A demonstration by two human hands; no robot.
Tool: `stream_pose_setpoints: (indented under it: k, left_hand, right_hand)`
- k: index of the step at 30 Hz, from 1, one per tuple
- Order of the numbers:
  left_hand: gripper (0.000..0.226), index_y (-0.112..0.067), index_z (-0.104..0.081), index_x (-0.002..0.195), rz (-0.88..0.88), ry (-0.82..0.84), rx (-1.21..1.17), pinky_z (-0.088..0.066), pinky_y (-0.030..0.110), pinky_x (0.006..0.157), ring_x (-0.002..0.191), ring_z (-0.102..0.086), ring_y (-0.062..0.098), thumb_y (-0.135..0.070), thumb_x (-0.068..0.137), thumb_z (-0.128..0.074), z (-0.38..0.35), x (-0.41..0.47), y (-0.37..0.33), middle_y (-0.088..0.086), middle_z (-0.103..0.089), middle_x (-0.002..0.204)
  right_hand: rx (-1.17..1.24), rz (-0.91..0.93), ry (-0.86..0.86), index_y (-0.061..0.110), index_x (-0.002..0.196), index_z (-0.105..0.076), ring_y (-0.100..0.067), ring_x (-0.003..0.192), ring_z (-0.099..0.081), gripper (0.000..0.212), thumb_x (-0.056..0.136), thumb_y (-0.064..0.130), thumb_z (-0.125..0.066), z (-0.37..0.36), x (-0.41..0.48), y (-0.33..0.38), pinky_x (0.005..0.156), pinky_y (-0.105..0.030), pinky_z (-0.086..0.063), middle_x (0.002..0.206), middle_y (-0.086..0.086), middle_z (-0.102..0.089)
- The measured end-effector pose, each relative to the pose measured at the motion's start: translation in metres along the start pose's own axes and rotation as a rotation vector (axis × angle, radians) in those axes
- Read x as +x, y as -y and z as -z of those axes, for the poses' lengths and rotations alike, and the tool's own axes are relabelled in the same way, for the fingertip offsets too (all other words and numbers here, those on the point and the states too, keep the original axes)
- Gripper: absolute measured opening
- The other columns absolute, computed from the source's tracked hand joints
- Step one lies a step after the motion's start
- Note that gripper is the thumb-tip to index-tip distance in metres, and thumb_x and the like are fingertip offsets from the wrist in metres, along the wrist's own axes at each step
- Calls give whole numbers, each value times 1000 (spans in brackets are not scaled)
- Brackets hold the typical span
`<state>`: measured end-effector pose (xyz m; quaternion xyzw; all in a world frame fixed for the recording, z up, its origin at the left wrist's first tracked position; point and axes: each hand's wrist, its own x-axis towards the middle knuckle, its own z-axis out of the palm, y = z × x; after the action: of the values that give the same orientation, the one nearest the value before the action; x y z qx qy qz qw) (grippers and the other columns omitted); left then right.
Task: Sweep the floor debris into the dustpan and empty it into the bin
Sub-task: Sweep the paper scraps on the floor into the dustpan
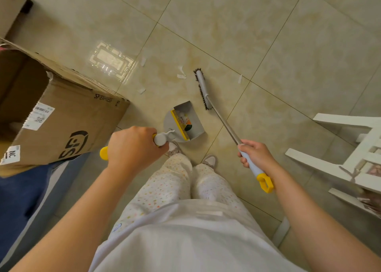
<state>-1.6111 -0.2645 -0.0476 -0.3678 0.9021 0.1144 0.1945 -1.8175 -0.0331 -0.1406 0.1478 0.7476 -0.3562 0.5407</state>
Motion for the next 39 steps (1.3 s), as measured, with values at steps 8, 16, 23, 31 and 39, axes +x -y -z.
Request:
stream_pose_setpoints:
  k: [8,16,23,31,39]
  left_hand:
    - [51,-14,-45,50,2,-39,-64,-19,17,44,41,-44,22,-52,79,-61,6,18,-15,-1,-42,43]
    - [52,-11,-47,49,69,-79,-113,-20,16,45,40,-43,24,-50,79,-63,13,55,-71,2,-43,42]
    - [51,-12,-50,54,180,-78,-123,-22,17,45,43,-43,22,-54,81,-56,33,108,-147,0,-42,44]
    - [47,-13,-55,58,205,-31,-95,-24,18,45,46,-49,24,-53,82,-55,54,170,-195,1,-46,48]
    - [44,-16,-59,61,231,-11,-53,-27,18,45,50,-54,24,-54,82,-55,69,200,-216,0,-49,51]
  right_hand:
    - [-29,57,-133,4,140,-42,-21,49,-41,50,91,2,-53,32,-3,31,33,-18,-37,69,-14,-52]
    - [-34,98,-217,1,135,-45,-21,49,-41,45,90,1,-51,92,27,80,34,-17,-37,67,-14,-51]
    - [-97,94,-180,-1,133,-46,-21,50,-40,43,90,0,-51,161,78,144,33,-16,-36,67,-14,-49]
    - [-225,87,-103,2,131,-49,-21,50,-42,40,91,2,-47,190,125,186,42,-23,-38,66,-12,-49]
    - [-142,-15,55,4,128,-51,-18,50,-43,36,92,4,-51,168,135,189,36,-18,-39,70,-14,-52]
